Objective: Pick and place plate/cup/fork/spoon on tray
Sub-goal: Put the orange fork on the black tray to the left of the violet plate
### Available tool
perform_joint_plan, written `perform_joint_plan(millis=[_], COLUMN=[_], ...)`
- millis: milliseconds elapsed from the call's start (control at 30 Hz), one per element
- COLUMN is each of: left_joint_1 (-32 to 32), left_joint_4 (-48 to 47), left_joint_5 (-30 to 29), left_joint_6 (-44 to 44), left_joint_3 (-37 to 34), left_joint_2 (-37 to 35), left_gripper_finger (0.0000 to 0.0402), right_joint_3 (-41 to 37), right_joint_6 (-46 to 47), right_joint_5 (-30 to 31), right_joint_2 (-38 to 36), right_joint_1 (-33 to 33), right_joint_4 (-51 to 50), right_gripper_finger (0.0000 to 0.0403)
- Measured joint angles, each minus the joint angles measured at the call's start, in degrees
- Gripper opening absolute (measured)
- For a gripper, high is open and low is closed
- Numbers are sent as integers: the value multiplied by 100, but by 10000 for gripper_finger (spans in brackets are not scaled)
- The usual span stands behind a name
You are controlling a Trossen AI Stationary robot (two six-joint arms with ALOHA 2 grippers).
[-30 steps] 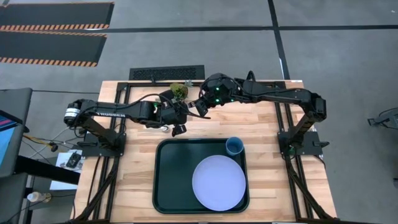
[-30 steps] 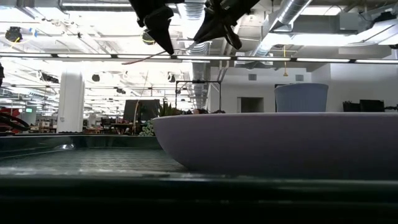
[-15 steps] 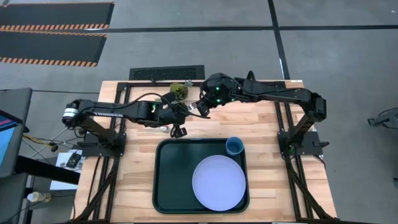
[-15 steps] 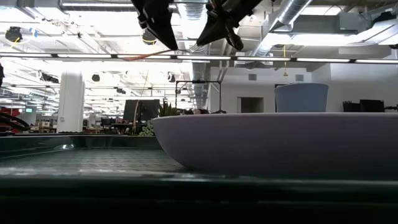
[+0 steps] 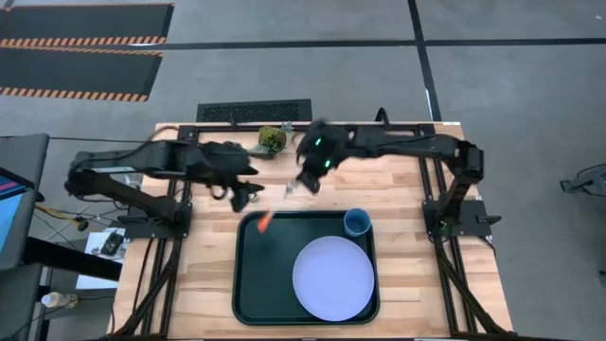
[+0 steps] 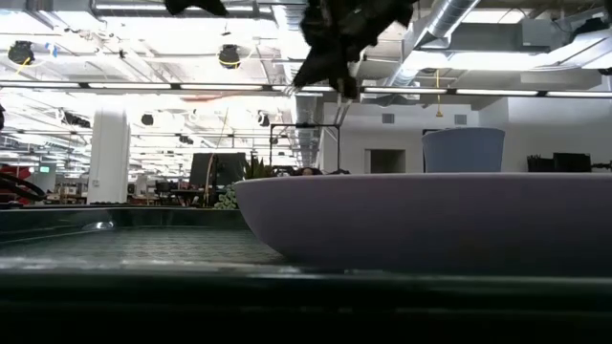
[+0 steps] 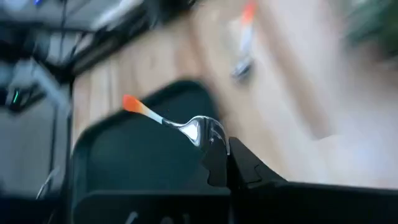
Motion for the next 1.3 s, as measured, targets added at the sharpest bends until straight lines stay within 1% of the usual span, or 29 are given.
perform_joint_plan(millis=[133,267,333,600,700,833,933,1200,1300], left_joint_1=[0,0,2,2,2,2,2,2,2], left_joint_4=[-112,-156,-162,-399,-515,-574,-579,-633,-644], left_joint_5=[-140,-417,-482,-544,-546,-553,-586,-689,-712], left_joint_6=[-193,-207,-208,-208,-208,-190,-168,-144,-144], left_joint_3=[0,2,2,7,7,4,4,4,4], left_joint_2=[-492,-838,-961,-1073,-1060,-1027,-1033,-1031,-1029], left_gripper_finger=[224,225,225,225,225,225,225,225,225], right_joint_3=[70,471,750,2289,2818,3281,3460,3460,3461], right_joint_6=[-198,-410,-578,-1340,-1570,-1759,-1926,-2025,-2069], right_joint_5=[-375,-755,-850,-1148,-1153,-1184,-1305,-1608,-1607], right_joint_2=[428,854,1088,2285,2648,3048,3232,3489,3537], right_joint_1=[360,568,652,914,982,1056,1085,1137,1172], right_joint_4=[-51,-124,-296,-1422,-1747,-1948,-2117,-2061,-2098], right_gripper_finger=[1,1,1,1,0,0,0,0,0])
